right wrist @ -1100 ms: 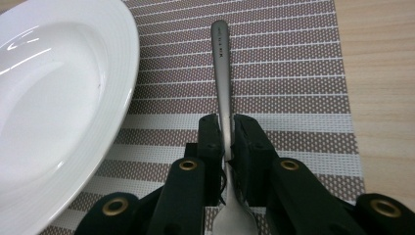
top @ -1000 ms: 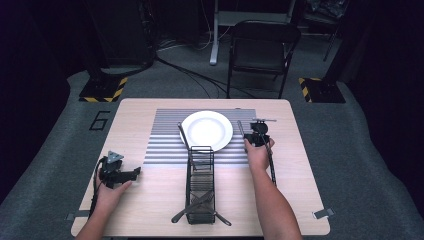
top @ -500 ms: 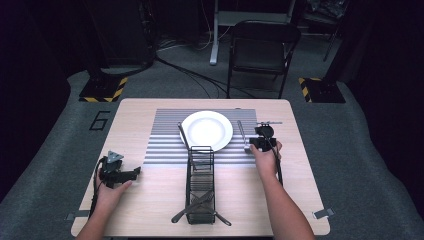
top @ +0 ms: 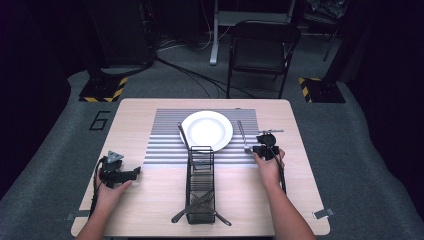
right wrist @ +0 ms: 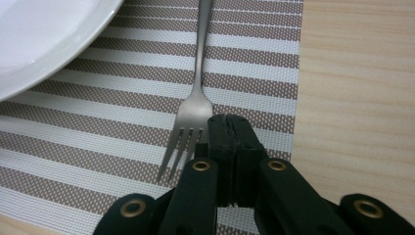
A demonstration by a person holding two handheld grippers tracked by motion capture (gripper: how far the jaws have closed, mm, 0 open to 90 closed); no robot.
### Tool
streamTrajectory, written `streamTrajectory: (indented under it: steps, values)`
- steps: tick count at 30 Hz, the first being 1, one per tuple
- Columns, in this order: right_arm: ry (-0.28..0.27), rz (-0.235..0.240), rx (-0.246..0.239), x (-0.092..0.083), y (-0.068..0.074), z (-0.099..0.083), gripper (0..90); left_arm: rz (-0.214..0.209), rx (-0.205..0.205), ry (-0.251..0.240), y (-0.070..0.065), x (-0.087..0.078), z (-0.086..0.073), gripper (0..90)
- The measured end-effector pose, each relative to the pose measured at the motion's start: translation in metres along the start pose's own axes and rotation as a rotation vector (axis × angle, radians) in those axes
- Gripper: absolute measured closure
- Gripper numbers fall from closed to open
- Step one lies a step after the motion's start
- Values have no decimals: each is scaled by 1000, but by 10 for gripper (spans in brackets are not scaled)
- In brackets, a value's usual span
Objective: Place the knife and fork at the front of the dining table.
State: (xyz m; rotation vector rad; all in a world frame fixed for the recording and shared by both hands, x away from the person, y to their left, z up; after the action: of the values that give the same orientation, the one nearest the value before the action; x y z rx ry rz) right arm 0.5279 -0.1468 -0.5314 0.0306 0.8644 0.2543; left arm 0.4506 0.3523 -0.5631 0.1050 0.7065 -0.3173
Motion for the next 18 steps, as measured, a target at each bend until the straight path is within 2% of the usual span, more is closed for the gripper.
streamTrajectory:
  steps: [6, 18]
  values:
    - [14, 13, 26, 1, -3, -9, 897, -1, 0, 3, 0, 0, 0, 133]
    - [-3, 50, 10, -2, 8, -17, 900, 1, 1, 6, 0, 0, 0, 133]
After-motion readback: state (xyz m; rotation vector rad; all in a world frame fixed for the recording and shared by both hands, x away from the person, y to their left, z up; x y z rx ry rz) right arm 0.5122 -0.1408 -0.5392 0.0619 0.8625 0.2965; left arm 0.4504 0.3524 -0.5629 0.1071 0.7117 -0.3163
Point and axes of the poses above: each handheld gripper's, and its own axes: x roughly forward along the jaws, z roughly out of its top, y roughly to its left, the point moved 5 cm from there along x, roughly forward along the jaws, and after that the axes turned 1 degree about -y, right-handed, at the moved point
